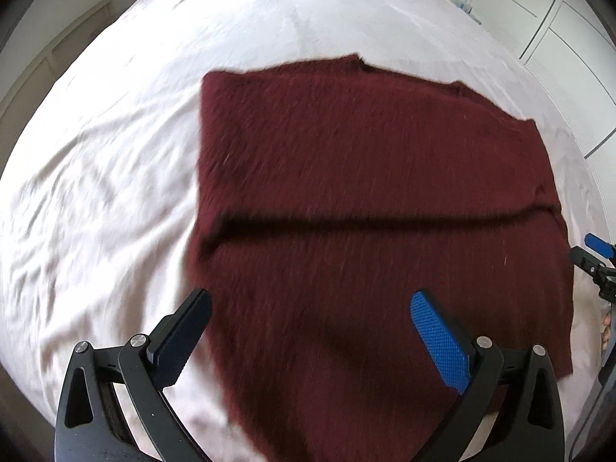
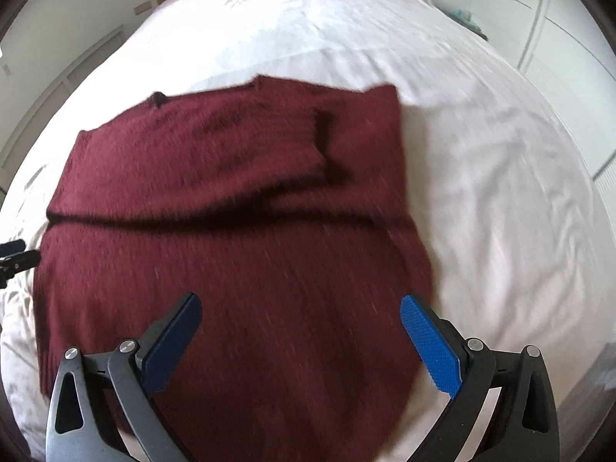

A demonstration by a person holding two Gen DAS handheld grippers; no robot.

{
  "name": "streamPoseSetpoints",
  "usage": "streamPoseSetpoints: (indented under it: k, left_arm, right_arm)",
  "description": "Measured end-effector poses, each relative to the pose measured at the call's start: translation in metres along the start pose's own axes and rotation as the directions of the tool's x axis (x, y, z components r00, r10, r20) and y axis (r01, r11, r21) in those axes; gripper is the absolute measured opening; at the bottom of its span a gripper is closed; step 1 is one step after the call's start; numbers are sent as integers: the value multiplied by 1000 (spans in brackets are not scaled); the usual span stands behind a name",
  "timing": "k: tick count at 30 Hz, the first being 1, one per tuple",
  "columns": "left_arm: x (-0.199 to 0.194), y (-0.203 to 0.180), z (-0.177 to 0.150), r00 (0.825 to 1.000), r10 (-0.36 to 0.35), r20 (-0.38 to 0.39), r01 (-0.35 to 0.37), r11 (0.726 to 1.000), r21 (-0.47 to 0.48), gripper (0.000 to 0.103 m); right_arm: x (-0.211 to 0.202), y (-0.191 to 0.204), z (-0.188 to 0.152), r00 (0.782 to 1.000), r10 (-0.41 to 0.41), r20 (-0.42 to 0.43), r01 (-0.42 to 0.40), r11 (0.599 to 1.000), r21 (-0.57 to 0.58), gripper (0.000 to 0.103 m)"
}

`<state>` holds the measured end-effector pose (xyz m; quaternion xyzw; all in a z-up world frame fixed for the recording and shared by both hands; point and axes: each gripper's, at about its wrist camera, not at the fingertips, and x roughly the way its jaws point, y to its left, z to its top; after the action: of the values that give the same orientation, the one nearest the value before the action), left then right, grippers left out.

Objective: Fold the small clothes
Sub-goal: 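Open the right gripper and lift both grippers off the sweater, then grasp the hem with both grippers and fold it up toward the collar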

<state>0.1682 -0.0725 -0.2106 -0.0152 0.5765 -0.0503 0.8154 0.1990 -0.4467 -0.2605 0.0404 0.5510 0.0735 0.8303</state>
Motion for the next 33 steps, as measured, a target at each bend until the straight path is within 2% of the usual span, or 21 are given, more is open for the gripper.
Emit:
streamPoseSetpoints:
  k: [8,12,14,19,21,23,25,26,27,28,29,30,31,33]
  left_arm:
    - [3,7,-65,991,61,-120,-66,997,-31,102]
    - [9,10,-95,982,33,-186,-45,997,-60,102]
    - [14,6,-104,977,10,-213,-23,998,-60,102]
    - [22,-7,-115,971,31,-238,-32,999,-2,101]
    - [23,-11,-114,971,13,-240,-13,1000,3,99]
    - [29,-20,-110,969,-6,-248,5,1000,-3,89]
    - [31,-25,-104,968,-22,-251,25,1000,6,71]
    - [37,-31,-99,967,-33,-252,38,999,14,66]
    - [41,-32,-95,966,-49,-252,57,998,24,54]
    - [40,-35,-93,966,-63,-251,74,997,36,39]
    - [39,-36,-91,966,-70,-249,81,996,37,30]
    - [38,-36,-89,964,-92,-249,102,994,26,14]
    - [37,-35,-85,960,-130,-249,134,991,-1,10]
    - [31,-35,-78,962,-144,-233,145,989,-14,9]
  right_arm:
    - [-3,-26,-61,995,-22,-97,30,997,76,103]
    - [2,-31,-85,986,-40,-161,50,997,61,103]
    - [4,-32,-94,981,-44,-190,56,997,55,103]
    - [5,-27,-102,974,-46,-223,52,998,23,102]
    - [8,-26,-102,970,-38,-240,49,998,39,99]
    - [12,-24,-103,962,-36,-271,51,997,50,78]
    - [16,-21,-103,958,6,-287,13,998,64,63]
    - [17,-21,-105,956,24,-293,-2,997,75,54]
    - [18,-21,-104,954,42,-296,-17,996,86,48]
    - [17,-22,-104,952,85,-295,-54,992,110,31]
    - [16,-24,-104,948,123,-293,-85,987,139,21]
    - [15,-26,-102,947,146,-287,-102,981,162,19]
    - [13,-29,-100,947,160,-278,-114,978,175,16]
    - [7,-35,-95,950,172,-260,-127,975,181,14]
